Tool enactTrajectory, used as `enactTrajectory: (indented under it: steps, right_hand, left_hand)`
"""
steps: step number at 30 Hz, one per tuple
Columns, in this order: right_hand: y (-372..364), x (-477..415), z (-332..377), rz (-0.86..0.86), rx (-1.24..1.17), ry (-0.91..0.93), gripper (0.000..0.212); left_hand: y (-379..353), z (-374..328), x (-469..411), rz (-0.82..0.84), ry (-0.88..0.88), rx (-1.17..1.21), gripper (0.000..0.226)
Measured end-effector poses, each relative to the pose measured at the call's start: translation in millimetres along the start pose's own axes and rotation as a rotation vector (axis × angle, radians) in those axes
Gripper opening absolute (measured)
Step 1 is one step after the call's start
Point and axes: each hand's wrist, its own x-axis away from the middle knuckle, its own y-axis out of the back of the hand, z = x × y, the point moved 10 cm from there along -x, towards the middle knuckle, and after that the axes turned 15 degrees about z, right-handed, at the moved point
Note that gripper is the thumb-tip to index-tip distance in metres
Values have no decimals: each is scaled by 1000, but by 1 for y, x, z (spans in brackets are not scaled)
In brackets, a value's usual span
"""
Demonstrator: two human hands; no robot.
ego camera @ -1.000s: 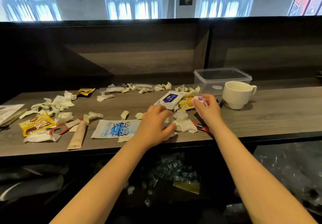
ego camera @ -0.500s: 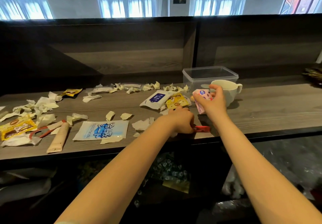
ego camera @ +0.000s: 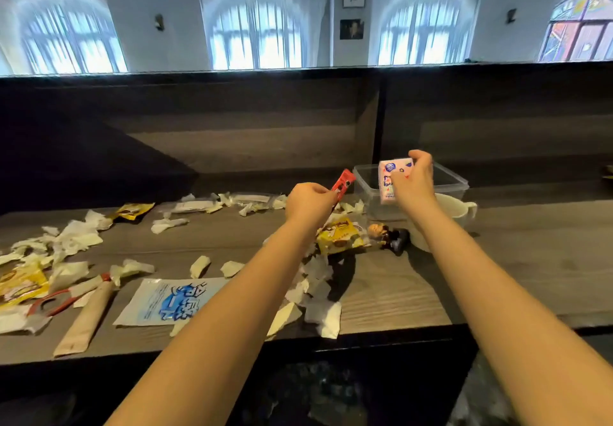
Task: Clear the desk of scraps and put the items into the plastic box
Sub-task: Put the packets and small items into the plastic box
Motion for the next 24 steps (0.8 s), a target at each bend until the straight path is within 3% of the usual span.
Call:
enactTrajectory:
  steps: [5,10,18,24]
  right_hand:
    - [2,-60,-4,-26,-17,-82,51]
    - [-17,-112,-26,35,279,-214,50]
    - [-65,-138,-66,422,753,-429,35]
    - [-58,-139,-64,341,767,-407,30]
  left_hand:
    - [13,-15,-47,-26,26,140,14]
    - [17,-18,-94,-11,19,150,6]
    - [1,14,-140,70,89,222,6]
    - [-7,20,-142,98,107,312,8]
